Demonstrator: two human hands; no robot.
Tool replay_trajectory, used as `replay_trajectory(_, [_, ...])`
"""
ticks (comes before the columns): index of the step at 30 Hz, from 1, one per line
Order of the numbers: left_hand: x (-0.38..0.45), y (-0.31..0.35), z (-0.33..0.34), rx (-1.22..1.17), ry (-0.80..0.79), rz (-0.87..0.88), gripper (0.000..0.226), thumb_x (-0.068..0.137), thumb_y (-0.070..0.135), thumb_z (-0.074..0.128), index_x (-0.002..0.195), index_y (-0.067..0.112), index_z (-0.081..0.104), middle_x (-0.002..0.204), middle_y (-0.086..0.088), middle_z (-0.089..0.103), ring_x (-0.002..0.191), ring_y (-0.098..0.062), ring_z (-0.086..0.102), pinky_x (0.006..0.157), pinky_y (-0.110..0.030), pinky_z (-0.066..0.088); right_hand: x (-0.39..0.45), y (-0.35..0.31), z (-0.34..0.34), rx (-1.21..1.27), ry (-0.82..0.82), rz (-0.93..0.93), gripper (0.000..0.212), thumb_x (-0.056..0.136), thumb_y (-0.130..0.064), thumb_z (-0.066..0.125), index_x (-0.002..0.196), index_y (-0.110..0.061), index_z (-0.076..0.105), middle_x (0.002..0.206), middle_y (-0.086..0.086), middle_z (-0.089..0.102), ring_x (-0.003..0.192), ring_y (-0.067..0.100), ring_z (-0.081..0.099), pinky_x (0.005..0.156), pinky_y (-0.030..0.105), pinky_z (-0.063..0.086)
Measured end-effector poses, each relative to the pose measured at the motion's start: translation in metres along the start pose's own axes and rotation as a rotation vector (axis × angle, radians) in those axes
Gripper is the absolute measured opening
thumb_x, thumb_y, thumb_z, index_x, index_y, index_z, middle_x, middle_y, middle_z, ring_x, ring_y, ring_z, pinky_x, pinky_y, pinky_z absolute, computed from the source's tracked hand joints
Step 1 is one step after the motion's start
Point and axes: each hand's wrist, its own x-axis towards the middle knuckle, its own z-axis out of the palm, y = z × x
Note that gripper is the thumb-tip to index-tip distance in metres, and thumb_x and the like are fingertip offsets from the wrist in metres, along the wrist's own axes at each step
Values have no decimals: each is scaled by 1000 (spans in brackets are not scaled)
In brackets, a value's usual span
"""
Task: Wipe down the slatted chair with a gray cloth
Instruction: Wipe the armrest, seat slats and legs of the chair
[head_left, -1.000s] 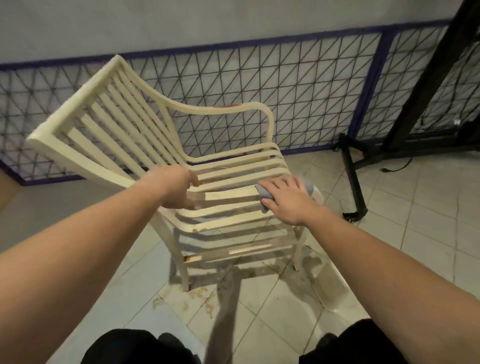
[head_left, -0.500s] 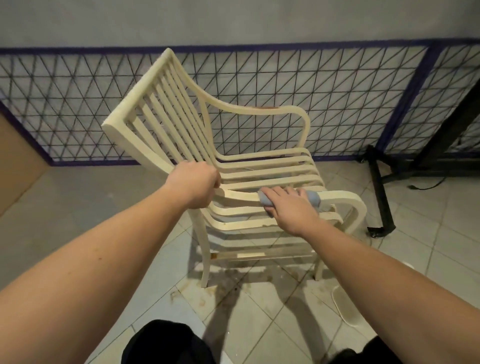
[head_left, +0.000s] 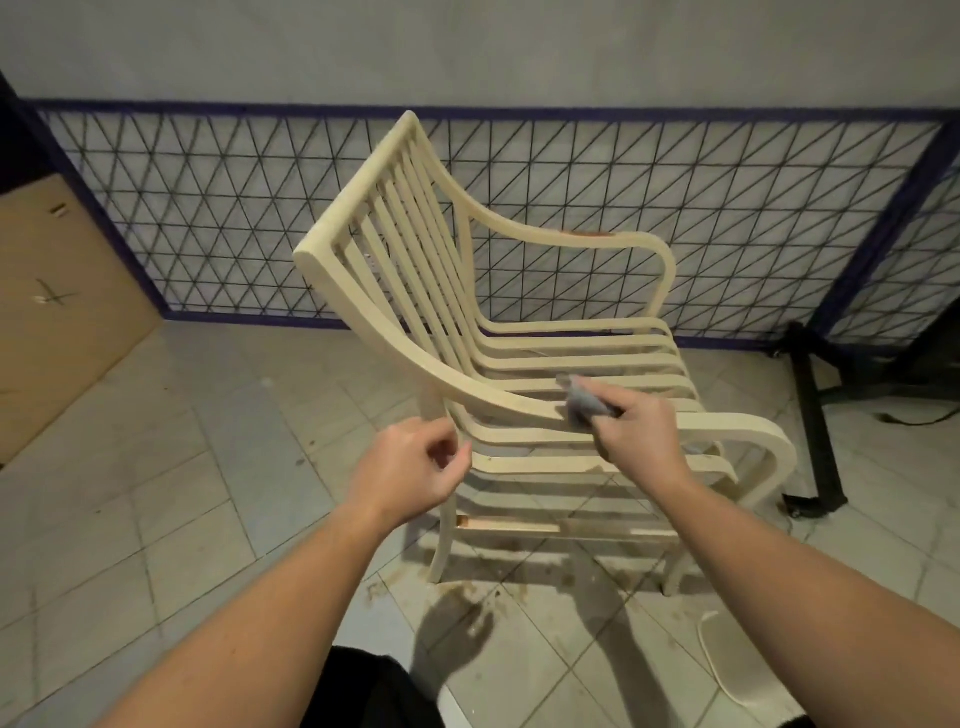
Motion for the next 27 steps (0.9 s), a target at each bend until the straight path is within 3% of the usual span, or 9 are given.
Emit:
replay_trajectory(2, [-6, -13, 1, -21, 15, -159, 30, 90, 45, 63, 69, 27, 52, 61, 10, 57, 60, -7, 56, 56, -32, 50, 10, -8, -16, -40, 79, 16, 28, 92, -18, 67, 111, -37, 73, 88, -17, 71, 75, -2, 60, 65, 9, 43])
replay_trajectory(4, [-3, -26, 2, -86, 4, -361, 22, 88, 50, 65, 87, 29, 58, 74, 9, 64, 69, -12, 61, 61, -29, 49, 19, -5, -24, -202, 29, 11, 19, 96, -36, 61, 114, -36, 66, 91, -13, 68, 84, 7, 60, 68, 16, 44])
replay_trajectory(7, [16, -35, 0, -240, -20, -536, 64, 86, 49, 72, 137, 19, 49, 123, 3, 62, 109, -20, 61, 94, -38, 52, 19, 7, -11, -585, -262, 24, 28, 98, -61, 30, 101, -47, 54, 96, -9, 69, 93, 18, 61, 83, 38, 47])
replay_trajectory(9, [32, -32, -3, -345, -13, -530, 73, 88, 36, 75, 148, 14, 38, 137, 0, 55, 125, -21, 55, 107, -42, 46, 15, 7, 5, -730, -341, -55, 30, 98, -62, 12, 95, -50, 40, 106, -12, 68, 101, 19, 59, 98, 47, 41])
replay_trajectory(12, [43, -28, -6, -435, -36, -525, 64, 91, 19, 73, 146, 12, 41, 143, -2, 53, 124, -18, 57, 102, -35, 45, 16, -12, 31, -675, -355, -136, 29, 103, -52, 16, 105, -42, 43, 114, -10, 65, 106, 19, 58, 101, 47, 37])
replay_trajectory(15, [42, -30, -3, -414, -55, -522, 56, 95, 21, 68, 146, 11, 46, 144, 0, 55, 119, -14, 59, 98, -29, 43, 16, -34, 60, -641, -388, -180, 27, 104, -48, 19, 110, -37, 43, 109, -8, 63, 104, 19, 58, 99, 46, 38])
replay_trajectory(19, [42, -27, 8, -362, -35, -495, 25, 97, 19, 64, 121, 13, 68, 114, -2, 72, 109, -23, 66, 89, -29, 47, 20, -51, 92, -575, -375, -204, 26, 103, -47, 24, 118, -35, 43, 115, -8, 62, 110, 20, 57, 101, 47, 38])
replay_trajectory(23, [43, -30, 9, -290, -55, -495, 19, 96, 23, 64, 114, 21, 70, 104, 2, 72, 96, -21, 67, 82, -31, 47, 29, -65, 107, -467, -421, -225, 35, 104, -42, 34, 135, -30, 42, 127, -2, 60, 119, 21, 51, 107, 43, 35])
replay_trajectory(27, [45, -35, 6, -241, -113, -493, 22, 96, 31, 62, 116, 28, 68, 112, 5, 71, 97, -20, 67, 86, -37, 52, 21, -56, 89, -551, -406, -243, 37, 104, -42, 34, 141, -37, 40, 134, -8, 57, 122, 17, 48, 106, 37, 30])
